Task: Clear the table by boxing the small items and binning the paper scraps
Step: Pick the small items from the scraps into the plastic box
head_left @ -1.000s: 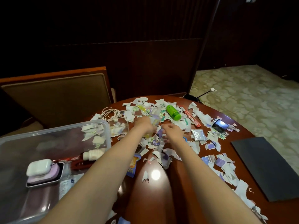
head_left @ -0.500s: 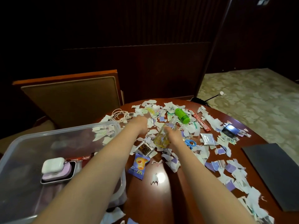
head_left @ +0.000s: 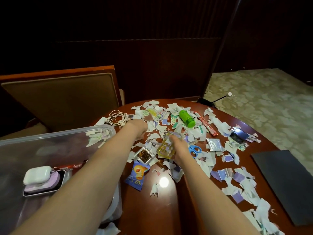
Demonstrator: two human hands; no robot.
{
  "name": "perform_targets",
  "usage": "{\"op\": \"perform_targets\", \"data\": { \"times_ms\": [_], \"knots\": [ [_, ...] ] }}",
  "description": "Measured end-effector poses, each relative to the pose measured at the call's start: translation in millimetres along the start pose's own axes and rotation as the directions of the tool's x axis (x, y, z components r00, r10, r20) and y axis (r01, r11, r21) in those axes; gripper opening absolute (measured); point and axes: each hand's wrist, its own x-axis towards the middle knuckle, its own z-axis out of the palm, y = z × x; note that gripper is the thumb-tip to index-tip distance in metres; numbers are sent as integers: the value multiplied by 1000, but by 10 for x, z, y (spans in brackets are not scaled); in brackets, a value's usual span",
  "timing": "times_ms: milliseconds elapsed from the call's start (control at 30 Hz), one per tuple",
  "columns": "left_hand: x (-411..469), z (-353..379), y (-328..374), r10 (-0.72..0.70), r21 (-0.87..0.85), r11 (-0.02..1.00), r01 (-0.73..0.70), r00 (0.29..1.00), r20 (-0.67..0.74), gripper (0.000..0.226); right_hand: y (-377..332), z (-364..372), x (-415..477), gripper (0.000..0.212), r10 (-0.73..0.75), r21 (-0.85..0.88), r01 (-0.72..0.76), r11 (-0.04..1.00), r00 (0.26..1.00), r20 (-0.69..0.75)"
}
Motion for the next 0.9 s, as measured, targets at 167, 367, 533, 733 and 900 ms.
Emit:
{"op": "perform_targets", "data": {
  "times_ms": [167,367,533,733,900],
  "knots": [
    [-79,-126,86,40,-145,987,-71,977,-207,21,-102,-50,-144,29,7,28,-6,1000,1000,-6],
    [-536,-444,140,72,-212,966,-150,939,-336,36,-331,-16,-574,27,-63,104,55,993,996,69],
    [-1109,-577,-85,68,-272,942,-196,906,-419,18,-461,210,-1056,44,-119,91,106,990,981,153],
    [-1800,-539,-461,-54,-461,872,-168,901,-430,13,-516,638,-1582,57,-173,-31,186,982,954,246],
    [-2271,-424,-711,-126,-509,852,-126,893,-432,11,-499,971,-1945,20,-228,-164,289,943,922,313]
  ]
}}
